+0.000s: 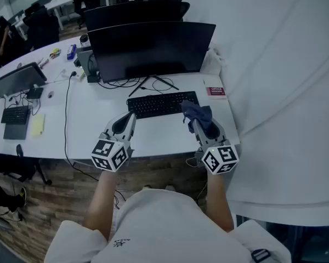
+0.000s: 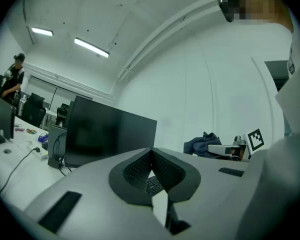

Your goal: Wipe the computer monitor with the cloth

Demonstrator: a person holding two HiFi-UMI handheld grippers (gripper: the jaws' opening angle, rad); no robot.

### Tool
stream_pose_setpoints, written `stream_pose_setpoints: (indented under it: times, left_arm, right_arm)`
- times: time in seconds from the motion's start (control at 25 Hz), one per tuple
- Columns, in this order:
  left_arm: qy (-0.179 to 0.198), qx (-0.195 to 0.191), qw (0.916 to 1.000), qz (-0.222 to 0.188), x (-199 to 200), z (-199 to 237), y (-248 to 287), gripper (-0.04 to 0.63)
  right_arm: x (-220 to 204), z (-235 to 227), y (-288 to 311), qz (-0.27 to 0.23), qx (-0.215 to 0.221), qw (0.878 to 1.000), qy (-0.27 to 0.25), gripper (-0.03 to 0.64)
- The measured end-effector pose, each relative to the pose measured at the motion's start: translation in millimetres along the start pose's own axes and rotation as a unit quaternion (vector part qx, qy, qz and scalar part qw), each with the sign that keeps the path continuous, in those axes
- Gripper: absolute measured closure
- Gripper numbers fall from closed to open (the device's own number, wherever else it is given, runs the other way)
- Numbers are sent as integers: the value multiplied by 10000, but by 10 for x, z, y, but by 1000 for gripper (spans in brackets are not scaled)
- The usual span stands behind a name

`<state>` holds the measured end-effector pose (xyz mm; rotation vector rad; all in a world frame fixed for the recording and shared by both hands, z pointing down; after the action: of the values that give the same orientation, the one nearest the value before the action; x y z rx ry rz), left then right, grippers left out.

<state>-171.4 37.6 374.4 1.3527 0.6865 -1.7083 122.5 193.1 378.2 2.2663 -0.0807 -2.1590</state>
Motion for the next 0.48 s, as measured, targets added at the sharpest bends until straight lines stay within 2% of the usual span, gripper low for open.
stream_pose_setpoints:
  times: [0.48]
  left_arm:
    - [-5,-10,10000,-26,6,129,-14,589]
  right_arm:
    - [-16,19,83,-92,-47,9999,99,462]
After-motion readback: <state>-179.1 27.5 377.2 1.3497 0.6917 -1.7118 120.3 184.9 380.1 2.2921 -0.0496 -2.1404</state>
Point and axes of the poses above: the fingertips, and each gripper's own axes: y forward along the fingers, z to its left, x out of its top, the point moved 10 cm from there along -y, backward along the fingers, and after that the axes turned 4 degrees about -y, right-handed, at the moved point
